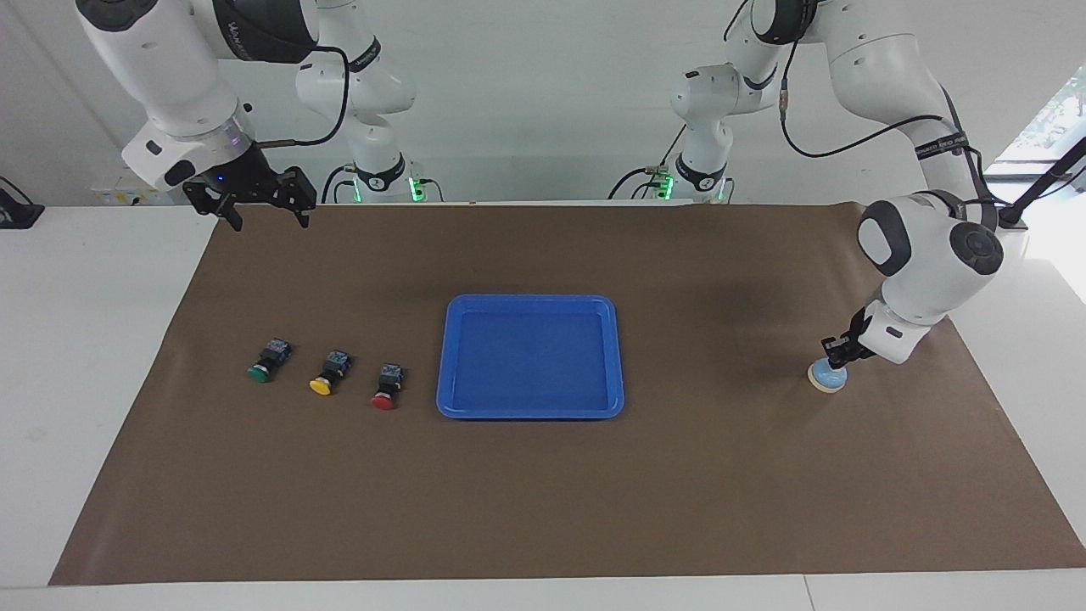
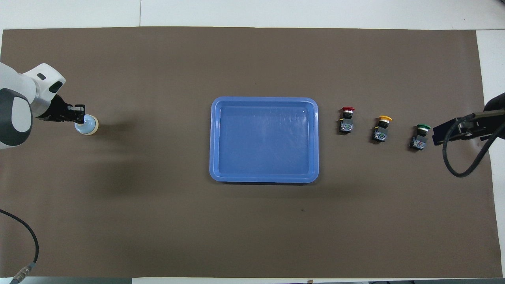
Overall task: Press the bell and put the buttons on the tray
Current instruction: 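Press down on the white bell with the left gripper, then lift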
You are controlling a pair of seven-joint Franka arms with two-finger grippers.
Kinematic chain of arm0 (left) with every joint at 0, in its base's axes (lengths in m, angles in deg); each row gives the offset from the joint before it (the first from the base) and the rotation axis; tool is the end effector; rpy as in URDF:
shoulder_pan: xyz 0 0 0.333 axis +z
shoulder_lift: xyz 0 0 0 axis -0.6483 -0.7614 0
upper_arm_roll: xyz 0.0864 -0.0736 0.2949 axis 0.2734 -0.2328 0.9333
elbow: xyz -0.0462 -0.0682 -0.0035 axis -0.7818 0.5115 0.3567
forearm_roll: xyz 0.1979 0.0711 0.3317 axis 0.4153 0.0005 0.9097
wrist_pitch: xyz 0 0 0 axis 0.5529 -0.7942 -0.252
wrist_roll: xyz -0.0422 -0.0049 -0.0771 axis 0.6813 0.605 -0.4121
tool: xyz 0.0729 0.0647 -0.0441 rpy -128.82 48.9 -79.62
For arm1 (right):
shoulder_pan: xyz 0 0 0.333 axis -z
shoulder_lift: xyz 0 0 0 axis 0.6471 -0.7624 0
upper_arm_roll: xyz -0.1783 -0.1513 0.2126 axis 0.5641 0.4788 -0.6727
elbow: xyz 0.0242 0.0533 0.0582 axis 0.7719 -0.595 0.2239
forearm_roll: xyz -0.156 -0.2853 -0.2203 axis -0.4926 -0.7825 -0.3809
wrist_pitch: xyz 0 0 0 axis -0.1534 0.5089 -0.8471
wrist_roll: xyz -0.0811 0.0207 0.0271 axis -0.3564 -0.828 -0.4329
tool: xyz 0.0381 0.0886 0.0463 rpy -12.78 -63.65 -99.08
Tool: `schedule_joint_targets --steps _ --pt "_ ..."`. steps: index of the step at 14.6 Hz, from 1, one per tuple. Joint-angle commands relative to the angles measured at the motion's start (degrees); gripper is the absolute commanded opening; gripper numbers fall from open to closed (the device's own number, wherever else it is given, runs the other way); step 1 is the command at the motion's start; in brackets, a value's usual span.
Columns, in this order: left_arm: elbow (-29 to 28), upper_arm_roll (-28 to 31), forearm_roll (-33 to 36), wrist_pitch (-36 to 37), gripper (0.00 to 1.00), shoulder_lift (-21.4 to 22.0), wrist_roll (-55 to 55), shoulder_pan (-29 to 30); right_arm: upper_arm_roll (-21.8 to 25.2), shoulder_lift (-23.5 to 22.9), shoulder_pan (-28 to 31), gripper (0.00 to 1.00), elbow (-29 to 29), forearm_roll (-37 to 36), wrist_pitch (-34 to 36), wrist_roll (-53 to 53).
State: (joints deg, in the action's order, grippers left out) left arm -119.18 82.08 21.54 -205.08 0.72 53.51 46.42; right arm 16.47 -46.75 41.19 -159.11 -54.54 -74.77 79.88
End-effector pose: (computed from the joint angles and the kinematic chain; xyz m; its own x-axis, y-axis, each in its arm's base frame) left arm 0.6314 0.0540 0.3439 0.9978 0.0307 -0.0588 0.0316 -0.9994 0.0146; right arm 0.5355 -0.0017 0.6049 0.9880 0.0635 -0.1405 0.0684 -0.9972 0.0297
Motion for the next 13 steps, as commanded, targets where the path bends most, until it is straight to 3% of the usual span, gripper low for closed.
schedule_joint_targets --steps 1,3,7,9,10,13 --pt "-1.42 -0.14 -0.42 -3.66 0.0 -1.2 1.67 0.84 -0.97 1.13 1.33 1.0 -1.06 0.87 0.38 1.21" --pt "-3.71 -0.14 -0.33 -6.22 0.0 -1.03 1.67 1.19 -0.97 1.13 1.33 1.0 -1.06 0.78 0.38 1.21" --pt "2.24 -0.31 -0.42 2.53 0.0 0.02 1.59 0.14 -0.97 1.13 1.33 1.0 -1.06 0.87 0.38 1.21" --pt "3.49 -0.4 -0.42 7.9 0.82 4.05 1.41 -1.26 -0.97 1.13 1.33 1.0 -1.06 0.87 0.38 1.21" --pt "3.32 -0.4 -0.42 9.75 1.0 6.77 0.98 -1.7 -0.97 1.13 1.33 1.0 -1.06 0.78 0.38 1.21" --pt "3.05 -0.49 -0.42 16.69 1.0 13.98 0.97 -2.58 -0.97 1.13 1.33 1.0 -1.06 0.87 0.38 1.21"
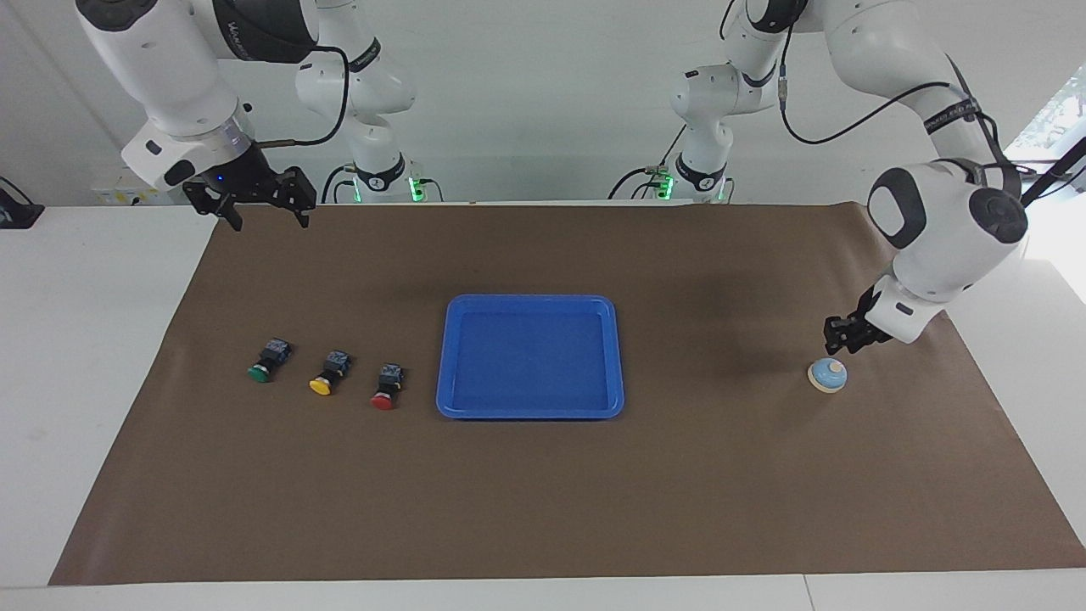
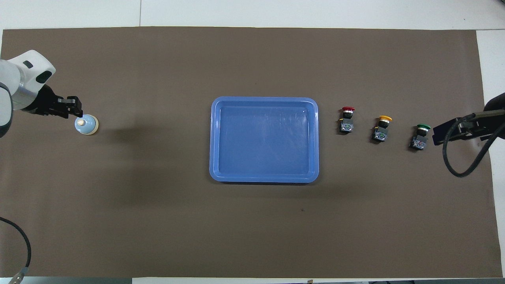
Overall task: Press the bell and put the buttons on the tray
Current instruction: 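Press down on the white bell with the left gripper, then lift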
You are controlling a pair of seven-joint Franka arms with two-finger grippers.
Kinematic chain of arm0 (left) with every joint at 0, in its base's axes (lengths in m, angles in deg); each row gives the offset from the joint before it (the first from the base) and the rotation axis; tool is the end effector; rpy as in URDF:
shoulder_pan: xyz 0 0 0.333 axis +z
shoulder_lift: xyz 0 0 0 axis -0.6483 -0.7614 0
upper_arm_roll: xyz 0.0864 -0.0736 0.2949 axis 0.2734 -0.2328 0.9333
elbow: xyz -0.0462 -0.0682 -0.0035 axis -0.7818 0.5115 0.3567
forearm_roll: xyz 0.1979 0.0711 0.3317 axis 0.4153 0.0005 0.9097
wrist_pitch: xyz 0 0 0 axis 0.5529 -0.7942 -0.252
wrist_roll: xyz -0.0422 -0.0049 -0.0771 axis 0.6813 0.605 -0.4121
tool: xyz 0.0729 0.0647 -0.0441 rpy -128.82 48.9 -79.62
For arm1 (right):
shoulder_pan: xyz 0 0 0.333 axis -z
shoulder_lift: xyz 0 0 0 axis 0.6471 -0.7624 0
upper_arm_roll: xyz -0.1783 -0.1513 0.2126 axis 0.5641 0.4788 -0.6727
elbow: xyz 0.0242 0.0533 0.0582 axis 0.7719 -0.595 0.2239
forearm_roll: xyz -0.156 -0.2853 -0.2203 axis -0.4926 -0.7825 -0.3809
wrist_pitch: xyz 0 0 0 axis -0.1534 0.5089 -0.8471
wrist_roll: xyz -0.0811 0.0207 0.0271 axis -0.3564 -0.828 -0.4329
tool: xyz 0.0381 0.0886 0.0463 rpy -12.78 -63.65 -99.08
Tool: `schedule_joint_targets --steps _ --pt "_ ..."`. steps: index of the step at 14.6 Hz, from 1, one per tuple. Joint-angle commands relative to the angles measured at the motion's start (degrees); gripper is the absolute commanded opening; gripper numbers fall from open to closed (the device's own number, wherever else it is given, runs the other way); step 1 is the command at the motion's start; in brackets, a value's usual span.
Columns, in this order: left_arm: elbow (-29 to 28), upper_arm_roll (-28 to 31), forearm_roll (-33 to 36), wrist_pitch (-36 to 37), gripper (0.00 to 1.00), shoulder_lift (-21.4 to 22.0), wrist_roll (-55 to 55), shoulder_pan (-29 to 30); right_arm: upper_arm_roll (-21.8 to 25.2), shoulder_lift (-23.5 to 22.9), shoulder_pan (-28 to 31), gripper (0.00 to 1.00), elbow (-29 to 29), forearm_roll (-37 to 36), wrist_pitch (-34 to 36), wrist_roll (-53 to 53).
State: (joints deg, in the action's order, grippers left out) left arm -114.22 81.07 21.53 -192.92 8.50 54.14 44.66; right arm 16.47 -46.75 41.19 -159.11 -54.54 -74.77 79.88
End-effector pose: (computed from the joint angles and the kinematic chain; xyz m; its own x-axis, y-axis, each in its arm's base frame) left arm 0.6194 0.0234 0.4517 0.9984 -0.0298 -0.0483 -0.0290 -0.9994 0.0164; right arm 0.5355 -0.0017 0.6049 0.9880 0.0635 -0.1405 0.0684 -0.9972 0.0297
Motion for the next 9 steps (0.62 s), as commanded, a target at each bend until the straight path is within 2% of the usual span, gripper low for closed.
schedule_joint_targets --steps 1,4,9 --pt "-2.26 0.43 -0.41 7.25 1.0 8.39 0.43 -0.91 -0.97 1.13 1.33 1.0 -1.06 0.78 0.38 1.21" --pt "-3.05 0.34 -0.41 12.63 1.0 11.74 0.78 -1.09 -0.97 1.13 1.33 1.0 -1.06 0.87 0.38 1.21" --pt "-2.35 0.52 -0.76 15.09 1.0 11.66 0.34 -2.76 -0.97 1.13 1.33 1.0 -1.06 0.87 0.56 1.21"
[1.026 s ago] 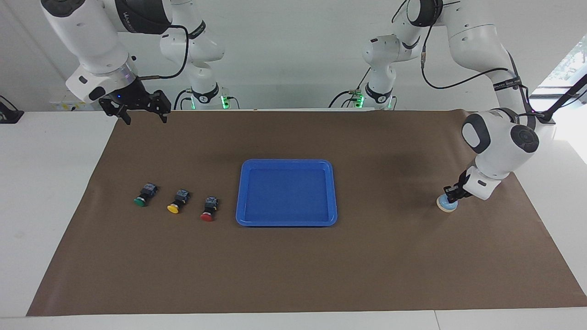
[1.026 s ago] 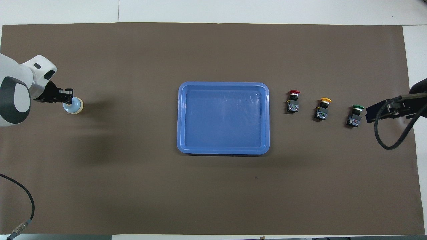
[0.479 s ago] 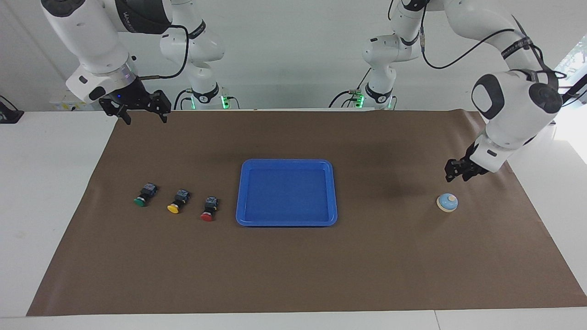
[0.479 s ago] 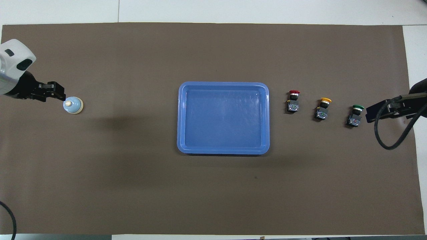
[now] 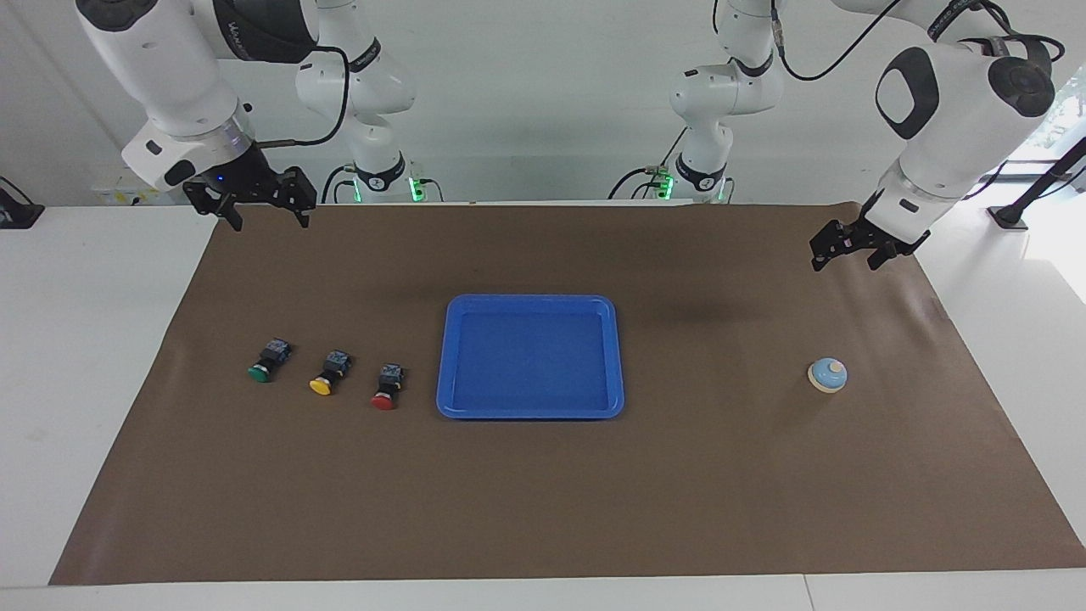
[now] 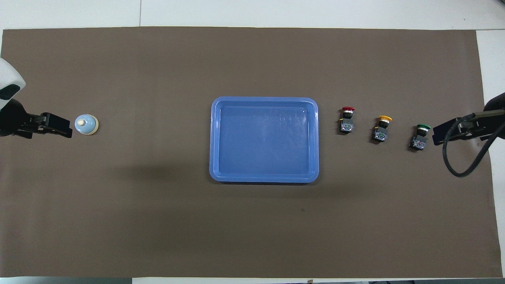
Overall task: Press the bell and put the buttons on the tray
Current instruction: 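Grasp the red-capped button with the right gripper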
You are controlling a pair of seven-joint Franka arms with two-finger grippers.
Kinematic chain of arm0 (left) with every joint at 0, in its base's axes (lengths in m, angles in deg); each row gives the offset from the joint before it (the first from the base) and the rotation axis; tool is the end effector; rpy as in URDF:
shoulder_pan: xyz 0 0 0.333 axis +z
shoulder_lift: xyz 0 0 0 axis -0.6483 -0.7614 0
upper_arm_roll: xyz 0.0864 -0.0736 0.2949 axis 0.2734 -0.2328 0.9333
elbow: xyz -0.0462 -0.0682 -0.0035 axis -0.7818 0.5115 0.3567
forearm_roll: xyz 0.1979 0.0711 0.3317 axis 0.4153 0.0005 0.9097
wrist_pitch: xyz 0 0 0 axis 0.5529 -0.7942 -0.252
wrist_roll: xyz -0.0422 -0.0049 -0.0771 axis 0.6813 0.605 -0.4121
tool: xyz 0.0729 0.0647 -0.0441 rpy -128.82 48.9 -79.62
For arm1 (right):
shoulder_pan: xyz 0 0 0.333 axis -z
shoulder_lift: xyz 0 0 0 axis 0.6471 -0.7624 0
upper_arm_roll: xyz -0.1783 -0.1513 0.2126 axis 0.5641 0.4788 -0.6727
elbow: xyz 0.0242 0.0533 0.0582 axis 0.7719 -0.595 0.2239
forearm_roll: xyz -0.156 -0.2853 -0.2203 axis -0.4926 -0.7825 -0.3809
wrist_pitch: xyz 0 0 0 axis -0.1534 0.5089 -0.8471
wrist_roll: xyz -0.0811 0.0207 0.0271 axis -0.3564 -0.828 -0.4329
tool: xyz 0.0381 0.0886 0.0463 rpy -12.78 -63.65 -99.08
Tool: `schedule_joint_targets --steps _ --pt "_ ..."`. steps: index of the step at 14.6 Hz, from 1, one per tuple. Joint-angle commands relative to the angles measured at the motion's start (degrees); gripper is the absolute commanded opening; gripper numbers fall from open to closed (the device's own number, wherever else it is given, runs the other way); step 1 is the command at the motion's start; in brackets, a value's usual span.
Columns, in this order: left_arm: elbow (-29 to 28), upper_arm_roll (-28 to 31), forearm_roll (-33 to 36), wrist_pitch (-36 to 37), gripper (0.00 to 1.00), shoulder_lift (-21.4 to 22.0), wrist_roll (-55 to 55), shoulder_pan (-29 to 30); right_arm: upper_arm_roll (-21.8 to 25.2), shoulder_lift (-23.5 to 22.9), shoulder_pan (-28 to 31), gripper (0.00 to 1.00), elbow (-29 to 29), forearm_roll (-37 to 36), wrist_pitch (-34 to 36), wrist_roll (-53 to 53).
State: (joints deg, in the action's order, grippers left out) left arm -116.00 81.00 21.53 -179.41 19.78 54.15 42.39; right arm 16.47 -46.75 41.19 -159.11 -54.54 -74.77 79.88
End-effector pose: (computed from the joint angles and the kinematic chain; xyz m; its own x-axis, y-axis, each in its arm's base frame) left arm 0.5568 -0.0030 0.5346 0.9903 -0.0725 -0.1185 -0.0713 -0.9974 0.0140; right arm 0.5355 -0.0017 0.6049 0.9880 0.0635 -0.1405 0.0684 -0.9972 0.0297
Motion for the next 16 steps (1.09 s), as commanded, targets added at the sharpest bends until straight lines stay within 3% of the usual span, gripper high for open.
schedule_joint_targets --steps 1,9,13,16 --pt "-0.74 0.59 -0.76 2.38 1.0 0.48 0.24 -0.57 -0.97 1.13 1.42 1.0 -1.06 0.78 0.47 1.56" --pt "1.64 0.59 -0.85 4.4 1.0 -0.4 0.33 -0.57 -0.53 1.22 1.24 1.0 -1.76 0.96 -1.63 0.95" --pt "2.42 0.59 -0.41 5.63 1.0 -0.57 0.24 -0.66 -1.05 3.86 0.45 1.0 -12.02 0.96 -13.48 -5.01" --pt "3.3 0.5 -0.32 6.6 1.0 -1.01 0.15 -0.83 -1.23 -1.39 -1.91 1.0 -14.07 0.96 -20.78 -11.69"
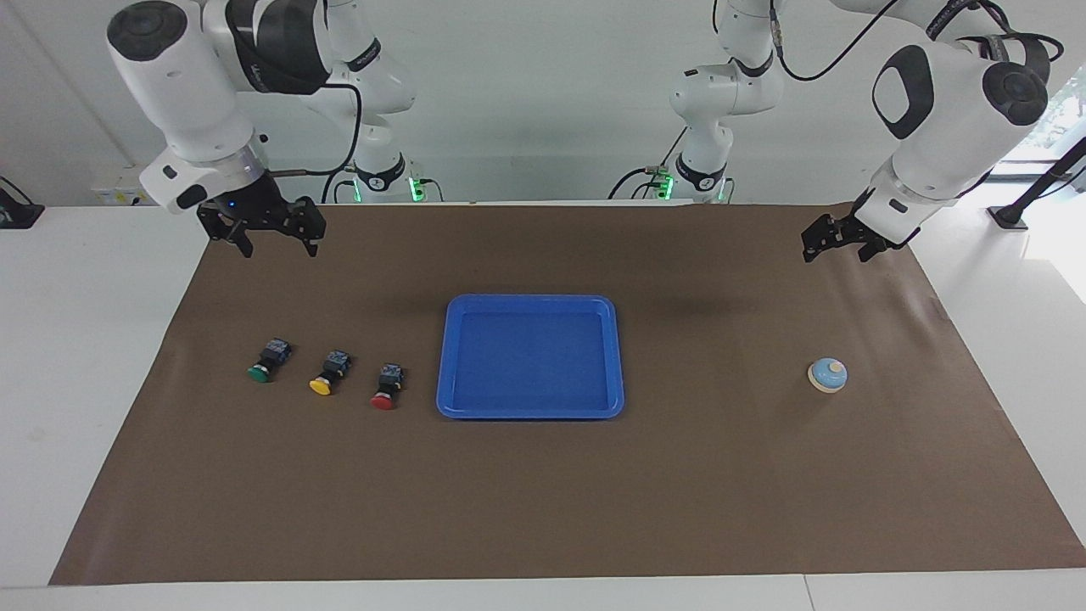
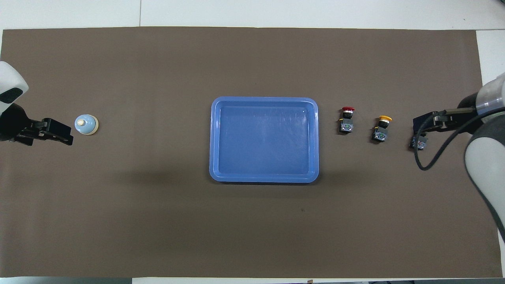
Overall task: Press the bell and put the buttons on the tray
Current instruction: 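Grasp the red-capped button with the right gripper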
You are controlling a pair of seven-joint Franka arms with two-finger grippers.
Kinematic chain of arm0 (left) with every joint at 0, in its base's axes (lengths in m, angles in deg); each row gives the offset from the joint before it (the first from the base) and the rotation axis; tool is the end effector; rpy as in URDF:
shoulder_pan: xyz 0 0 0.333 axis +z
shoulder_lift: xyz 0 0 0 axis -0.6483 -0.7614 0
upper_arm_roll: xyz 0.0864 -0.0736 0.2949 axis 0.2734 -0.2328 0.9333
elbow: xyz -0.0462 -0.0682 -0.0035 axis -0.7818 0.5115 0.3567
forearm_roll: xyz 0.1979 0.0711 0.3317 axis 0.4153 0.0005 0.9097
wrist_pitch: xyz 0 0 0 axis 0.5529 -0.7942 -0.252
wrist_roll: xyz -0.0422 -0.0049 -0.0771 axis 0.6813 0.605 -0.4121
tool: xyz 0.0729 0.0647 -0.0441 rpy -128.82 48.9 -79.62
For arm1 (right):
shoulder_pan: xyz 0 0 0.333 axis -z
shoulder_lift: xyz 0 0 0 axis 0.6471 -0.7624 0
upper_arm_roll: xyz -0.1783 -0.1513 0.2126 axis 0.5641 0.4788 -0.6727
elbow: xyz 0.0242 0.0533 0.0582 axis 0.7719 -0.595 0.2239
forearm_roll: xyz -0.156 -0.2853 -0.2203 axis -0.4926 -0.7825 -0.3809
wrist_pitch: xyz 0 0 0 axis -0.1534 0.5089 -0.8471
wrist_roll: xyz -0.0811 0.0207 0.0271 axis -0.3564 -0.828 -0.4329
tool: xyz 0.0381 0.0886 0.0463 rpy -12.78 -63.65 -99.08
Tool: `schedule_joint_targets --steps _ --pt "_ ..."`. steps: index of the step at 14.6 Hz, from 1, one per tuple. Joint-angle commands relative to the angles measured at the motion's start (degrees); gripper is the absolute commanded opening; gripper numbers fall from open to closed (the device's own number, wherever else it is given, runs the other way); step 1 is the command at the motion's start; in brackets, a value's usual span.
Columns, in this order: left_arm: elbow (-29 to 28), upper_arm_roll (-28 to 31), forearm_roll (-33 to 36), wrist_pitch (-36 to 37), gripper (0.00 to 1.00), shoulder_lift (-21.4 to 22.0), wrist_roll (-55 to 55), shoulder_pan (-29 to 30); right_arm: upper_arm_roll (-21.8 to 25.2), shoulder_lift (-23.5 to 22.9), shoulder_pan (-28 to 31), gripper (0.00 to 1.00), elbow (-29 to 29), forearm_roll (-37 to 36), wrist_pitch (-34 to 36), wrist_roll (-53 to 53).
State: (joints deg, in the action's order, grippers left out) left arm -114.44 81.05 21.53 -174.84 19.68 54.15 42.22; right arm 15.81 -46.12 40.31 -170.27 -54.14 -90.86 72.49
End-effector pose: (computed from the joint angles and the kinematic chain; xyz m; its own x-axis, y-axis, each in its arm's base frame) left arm 0.5507 -0.0042 0.5406 0.9822 -0.0749 -0.1721 -0.0730 -0.9972 0.0177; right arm 0.5497 0.0148 0.5415 0.9988 -0.0289 -0.0398 -0.0275 -0.9990 0.0342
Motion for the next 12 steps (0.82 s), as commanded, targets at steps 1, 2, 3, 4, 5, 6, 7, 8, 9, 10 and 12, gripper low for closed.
schedule_joint_targets --steps 1,2,3,4,5,6,7,8,9,10,12 --pt "1.74 0.45 -0.32 1.94 1.0 -0.92 0.15 -1.45 -0.56 -4.48 -1.83 1.0 -2.91 0.55 -7.58 -6.59" --pt "1.83 0.54 -0.23 2.2 1.0 -0.92 0.15 -1.8 -0.56 -6.94 -3.05 1.0 -2.99 0.55 -10.83 -8.44" --pt "1.83 0.54 -0.23 2.21 1.0 -0.83 0.07 -1.81 -0.56 -9.14 -4.11 1.0 -3.43 0.55 -13.99 -9.85" --pt "2.35 0.54 -0.23 2.21 1.0 -0.83 0.07 -1.81 -0.56 -10.29 -4.73 1.0 -5.18 0.55 -18.46 -10.99" --pt "3.84 0.45 -0.23 2.81 1.0 -0.92 0.07 -1.81 -0.56 -10.57 -5.34 1.0 -8.15 0.55 -23.47 -11.7" --pt "5.07 0.45 -0.15 4.21 1.0 -1.09 -0.02 -1.81 -0.56 -11.53 -6.05 1.0 -9.66 0.55 -27.08 -12.23" --pt "5.17 0.45 -0.15 4.49 1.0 -1.18 -0.02 -1.9 -0.56 -13.1 -6.14 1.0 -9.59 0.55 -28.6 -12.84" --pt "5.26 0.45 -0.15 4.32 1.0 -1.18 -0.02 -1.9 -0.56 -15.03 -6.05 1.0 -9.15 0.55 -29.75 -13.11" --pt "5.17 0.45 -0.06 4.23 1.0 -1.18 -0.02 -1.9 -0.56 -16.27 -6.05 1.0 -8.8 0.55 -31.5 -13.11" --pt "5.17 0.45 -0.06 4.23 1.0 -1.18 -0.02 -1.9 -0.56 -17.07 -6.05 1.0 -8.8 0.55 -32.39 -13.11" --pt "4.38 0.36 0.47 3.79 1.0 -0.57 0.24 -1.9 -0.56 -18.65 -5.97 1.0 -8.88 0.47 -33.53 -13.11"
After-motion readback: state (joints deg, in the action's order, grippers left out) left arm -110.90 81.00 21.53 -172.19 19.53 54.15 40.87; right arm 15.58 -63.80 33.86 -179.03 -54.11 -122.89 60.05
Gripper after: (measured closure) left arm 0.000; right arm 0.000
